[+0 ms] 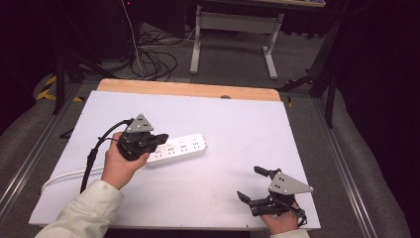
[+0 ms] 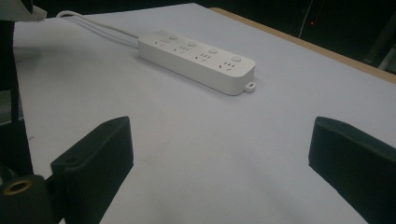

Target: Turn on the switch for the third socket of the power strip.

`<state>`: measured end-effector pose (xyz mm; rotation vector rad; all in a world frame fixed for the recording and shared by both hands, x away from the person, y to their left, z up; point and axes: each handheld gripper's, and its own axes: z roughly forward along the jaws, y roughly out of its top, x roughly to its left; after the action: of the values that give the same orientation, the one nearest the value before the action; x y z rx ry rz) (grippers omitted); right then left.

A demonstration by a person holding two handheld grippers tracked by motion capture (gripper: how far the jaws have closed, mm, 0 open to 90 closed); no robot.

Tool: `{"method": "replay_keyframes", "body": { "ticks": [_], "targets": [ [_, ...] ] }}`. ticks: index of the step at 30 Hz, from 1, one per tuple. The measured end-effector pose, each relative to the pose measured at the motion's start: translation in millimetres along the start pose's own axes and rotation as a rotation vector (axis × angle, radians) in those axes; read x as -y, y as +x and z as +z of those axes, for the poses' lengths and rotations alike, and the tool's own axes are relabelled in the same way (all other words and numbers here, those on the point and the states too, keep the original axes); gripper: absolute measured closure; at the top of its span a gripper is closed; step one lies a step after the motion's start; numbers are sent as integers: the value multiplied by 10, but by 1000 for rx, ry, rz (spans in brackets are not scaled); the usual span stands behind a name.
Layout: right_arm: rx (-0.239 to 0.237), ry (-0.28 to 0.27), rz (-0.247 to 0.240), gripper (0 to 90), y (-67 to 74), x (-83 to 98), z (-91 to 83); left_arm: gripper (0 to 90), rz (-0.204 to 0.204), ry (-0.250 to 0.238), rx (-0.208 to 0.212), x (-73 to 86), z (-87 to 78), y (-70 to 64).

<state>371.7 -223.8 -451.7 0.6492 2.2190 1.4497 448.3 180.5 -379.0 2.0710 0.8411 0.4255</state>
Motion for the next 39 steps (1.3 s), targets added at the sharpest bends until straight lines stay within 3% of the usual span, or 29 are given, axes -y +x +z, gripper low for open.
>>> {"method": "replay_keyframes", "body": {
  "ticks": [8, 13, 25, 27, 28, 39],
  "targets": [
    [-1, -1, 3, 69, -3, 2, 2, 900, -34, 9, 10, -68, 151, 45],
    [-1, -2, 3, 69, -4, 2, -3, 900, 12, 46, -20, -95, 264, 23],
    [-4, -6, 6, 69, -12, 6, -9, 900, -2, 70, -18, -116, 416, 61],
    [-4, -7, 4, 69, -18, 8, -6, 900, -17, 75, -8, -108, 453, 82],
    [-6, -7, 9, 69, -13, 6, -7, 900, -45, 95, 5, -96, 521, 119],
    [-19, -21, 8, 64, -27, 5, -23, 900, -111, 127, 11, -55, 792, 221]
  ]
}}
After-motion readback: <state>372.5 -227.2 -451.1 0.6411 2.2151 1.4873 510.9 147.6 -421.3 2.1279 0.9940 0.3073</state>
